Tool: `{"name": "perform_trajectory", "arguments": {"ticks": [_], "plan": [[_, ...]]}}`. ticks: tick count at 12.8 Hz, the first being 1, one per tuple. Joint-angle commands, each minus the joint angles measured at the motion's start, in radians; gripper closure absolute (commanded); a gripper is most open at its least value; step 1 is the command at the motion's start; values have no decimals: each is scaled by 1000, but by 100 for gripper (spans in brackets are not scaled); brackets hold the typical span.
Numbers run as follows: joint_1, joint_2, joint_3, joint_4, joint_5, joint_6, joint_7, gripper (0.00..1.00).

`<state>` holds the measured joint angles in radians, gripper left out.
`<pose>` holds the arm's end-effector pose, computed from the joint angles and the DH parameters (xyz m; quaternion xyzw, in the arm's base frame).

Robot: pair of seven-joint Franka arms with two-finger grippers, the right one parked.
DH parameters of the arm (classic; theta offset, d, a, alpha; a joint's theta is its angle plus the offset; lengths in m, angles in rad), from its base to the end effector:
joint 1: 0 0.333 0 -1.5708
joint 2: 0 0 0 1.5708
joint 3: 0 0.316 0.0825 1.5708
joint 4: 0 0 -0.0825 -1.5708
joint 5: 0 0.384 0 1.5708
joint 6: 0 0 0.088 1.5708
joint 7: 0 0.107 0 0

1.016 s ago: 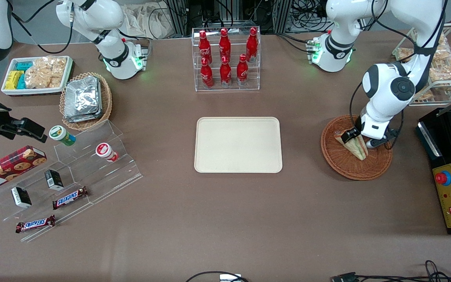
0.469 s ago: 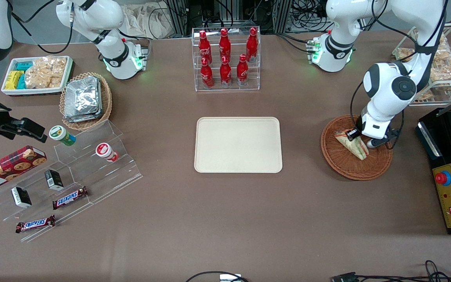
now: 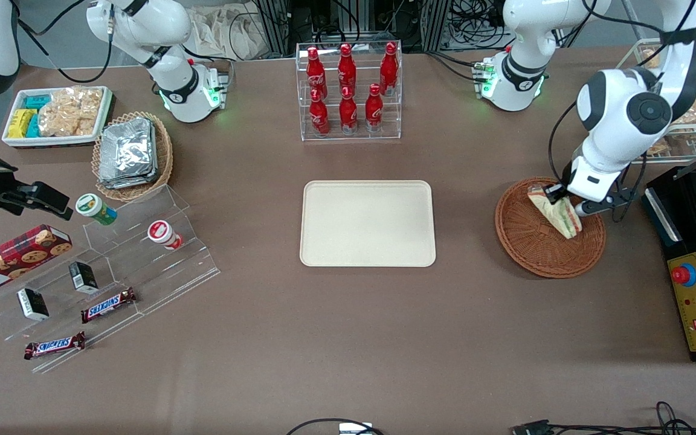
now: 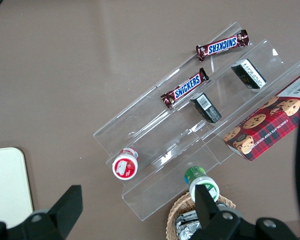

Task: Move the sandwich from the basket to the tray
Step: 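Lift the sandwich out of the basket with the left gripper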

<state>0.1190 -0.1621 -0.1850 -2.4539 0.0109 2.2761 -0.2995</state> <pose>0.4587 -0.0297 0.3570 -0.9932 -0.1142 0.0057 0.0203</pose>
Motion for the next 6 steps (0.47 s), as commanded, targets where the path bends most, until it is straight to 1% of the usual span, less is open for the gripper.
{"name": "perform_trajectory", "arguments": {"ticks": [1, 3, 6], "plan": [[-18, -40, -51, 73, -15, -114, 69, 95], [-85, -39, -54, 130, -20, -176, 80, 95], [-185, -36, -54, 190, -60, -222, 132, 95]]}}
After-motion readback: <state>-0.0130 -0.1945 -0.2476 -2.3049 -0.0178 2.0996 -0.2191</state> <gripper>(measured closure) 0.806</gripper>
